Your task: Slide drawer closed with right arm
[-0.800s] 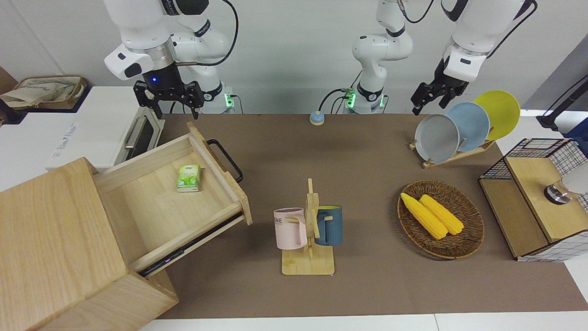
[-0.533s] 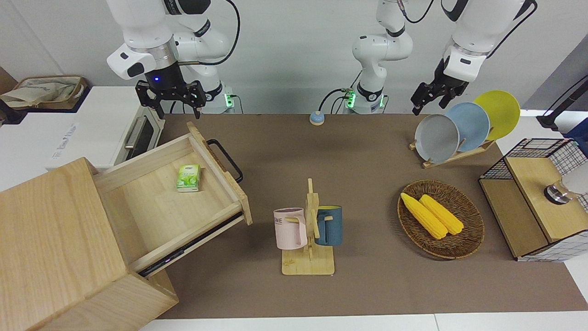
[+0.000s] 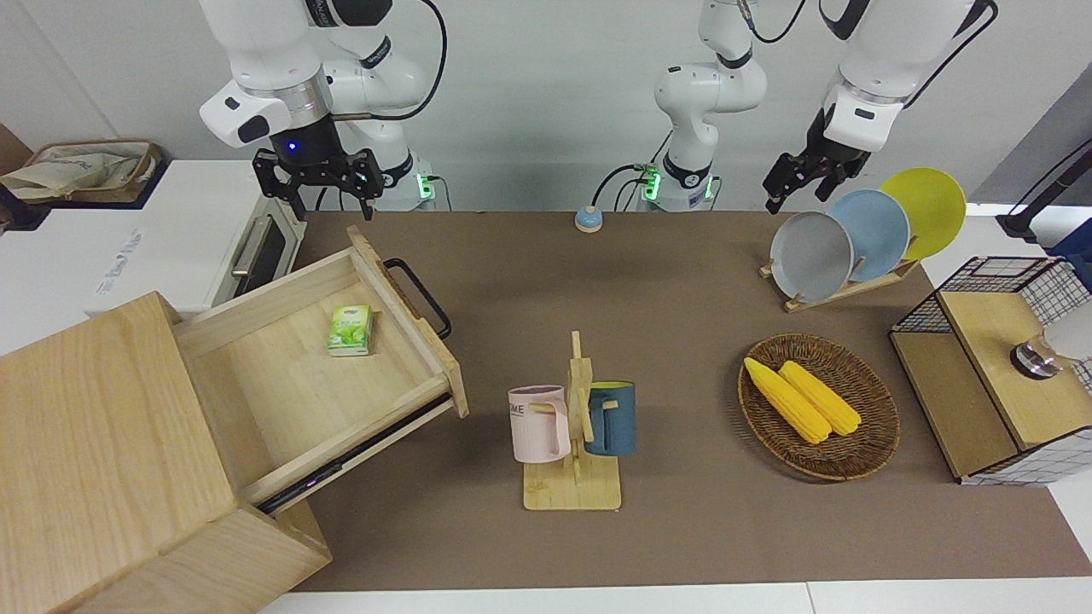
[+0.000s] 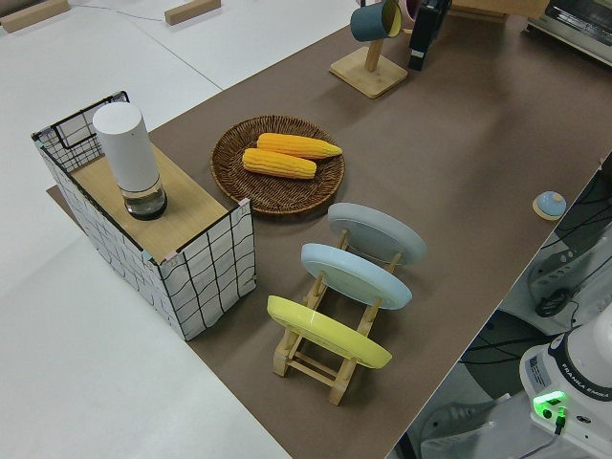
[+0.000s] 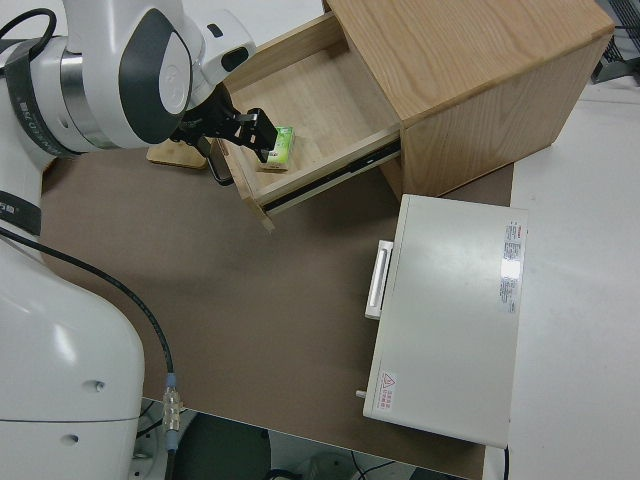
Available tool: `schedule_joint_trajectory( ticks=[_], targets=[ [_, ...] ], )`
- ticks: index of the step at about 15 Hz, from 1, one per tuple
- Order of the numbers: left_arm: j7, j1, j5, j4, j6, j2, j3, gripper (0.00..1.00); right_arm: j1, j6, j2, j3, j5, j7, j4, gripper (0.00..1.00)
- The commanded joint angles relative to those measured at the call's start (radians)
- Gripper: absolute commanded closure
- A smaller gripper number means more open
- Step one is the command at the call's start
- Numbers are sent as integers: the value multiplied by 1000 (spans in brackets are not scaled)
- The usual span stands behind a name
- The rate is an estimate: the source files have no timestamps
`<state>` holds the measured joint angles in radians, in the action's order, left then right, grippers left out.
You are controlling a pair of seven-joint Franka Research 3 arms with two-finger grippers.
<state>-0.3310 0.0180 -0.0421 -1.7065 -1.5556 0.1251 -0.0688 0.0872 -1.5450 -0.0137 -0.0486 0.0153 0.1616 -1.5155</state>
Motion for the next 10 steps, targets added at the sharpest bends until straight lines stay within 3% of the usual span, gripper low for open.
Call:
schedule_joint_trajectory(
  ticks=[1,10],
  targets=[
    [9,-1,-1,4,17,8,4,7,-3,-3,9,1,-24,-4,-3,11],
    [9,-1,-1,4,15,8,4,7,-6,3,12,1,-24,-4,-3,13]
  ],
)
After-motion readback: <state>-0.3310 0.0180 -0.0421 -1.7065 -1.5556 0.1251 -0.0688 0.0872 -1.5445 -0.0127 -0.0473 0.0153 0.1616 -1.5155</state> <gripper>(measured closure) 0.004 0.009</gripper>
